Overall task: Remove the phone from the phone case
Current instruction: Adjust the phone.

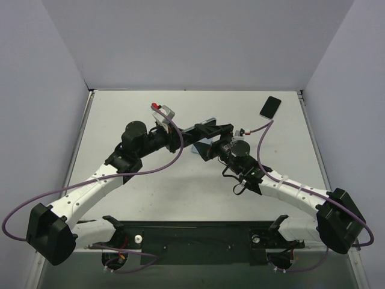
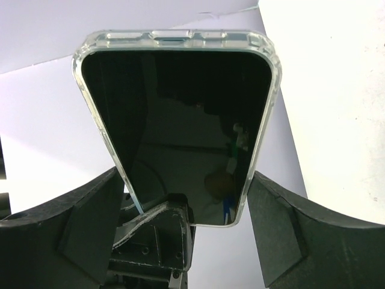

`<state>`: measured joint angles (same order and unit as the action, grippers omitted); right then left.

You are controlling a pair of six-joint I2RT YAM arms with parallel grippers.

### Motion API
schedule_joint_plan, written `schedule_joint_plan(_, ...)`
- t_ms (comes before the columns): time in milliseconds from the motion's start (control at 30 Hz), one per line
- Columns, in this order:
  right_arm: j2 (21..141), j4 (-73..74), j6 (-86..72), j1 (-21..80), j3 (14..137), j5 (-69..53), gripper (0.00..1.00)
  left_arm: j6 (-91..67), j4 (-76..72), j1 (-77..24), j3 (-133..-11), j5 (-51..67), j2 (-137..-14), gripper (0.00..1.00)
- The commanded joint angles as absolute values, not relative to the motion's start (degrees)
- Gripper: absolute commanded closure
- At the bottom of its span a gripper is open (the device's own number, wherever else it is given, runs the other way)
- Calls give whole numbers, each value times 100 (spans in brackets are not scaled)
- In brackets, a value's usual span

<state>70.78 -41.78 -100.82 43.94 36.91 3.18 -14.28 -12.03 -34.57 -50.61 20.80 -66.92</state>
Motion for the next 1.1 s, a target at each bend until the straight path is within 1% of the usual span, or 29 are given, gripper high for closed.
schedule_joint_plan(0,6803,-5265,-9818,4465,3595,-234,48,-1644,-1178,-3516,-5273,2092,-6513,100)
schedule_joint_plan(33,6707,-4995,-9539,4387,3490,-333,27,-1635,-1169,-3516,-5282,2118,-6521,100)
schedule_joint_plan(67,6671,-4792,-9327,4351,3507,-778,22,-1626,-1160,-3516,-5282,2127,-6513,100)
schedule_joint_plan(100,6540,-4077,-8707,4194,3603,-974,17,-1635,-1160,-3516,-5291,2144,-6504,100)
schedule_joint_plan(133,6443,-3678,-7866,4105,3656,-1254,15,-1652,-1117,-3516,-5300,2188,-6513,100)
schedule_joint_plan(167,6164,-2430,-7431,4061,3856,-1300,13,-1661,-1073,-3516,-5343,2215,-6530,100)
schedule_joint_plan(200,6005,-1791,-6217,4052,3989,-1170,13,-1679,-994,-3516,-5422,2337,-6556,100)
schedule_joint_plan(233,5742,-131,-5683,4069,4425,-864,12,-1687,-950,-3516,-5458,2434,-6591,100)
schedule_joint_plan(267,5504,1408,-4634,4209,4847,-52,12,-1687,-836,-3516,-5580,2626,-6635,100)
schedule_joint_plan(333,5126,2403,-3618,4245,5018,857,12,-1714,-765,-3507,-5677,2855,-6750,100)
schedule_joint_plan(433,4624,2926,-2665,3859,5019,757,11,-1731,-721,-3489,-5826,3286,-6907,100)
schedule_joint_plan(533,4456,3469,-1638,3473,5377,536,12,-1731,-686,-3480,-6072,4565,-7162,100)
schedule_joint_plan(600,4517,3664,-1198,3463,5658,335,12,-1793,-772,-3480,-6196,5173,-7321,100)
schedule_joint_plan(733,4596,3700,-687,3375,6046,-1122,12,-2214,-1518,-3489,-6012,5799,-7365,100)
schedule_joint_plan(767,4649,3709,-581,3288,6108,-1769,12,-2293,-1668,-3507,-5960,5940,-7357,100)
schedule_joint_plan(833,4807,3761,-493,3130,6266,-2535,13,-2320,-1731,-3542,-5950,6011,-7339,100)
schedule_joint_plan(867,4921,3779,-492,3085,6301,-2723,13,-2320,-1731,-3577,-5941,6029,-7348,100)
schedule_joint_plan(1000,5317,3762,-475,2673,6416,-4365,16,-2320,-1714,-3665,-5985,6161,-7383,100)
schedule_joint_plan(1067,5493,3744,-466,2628,6486,-4665,17,-2277,-1688,-3709,-5985,6187,-7357,100)
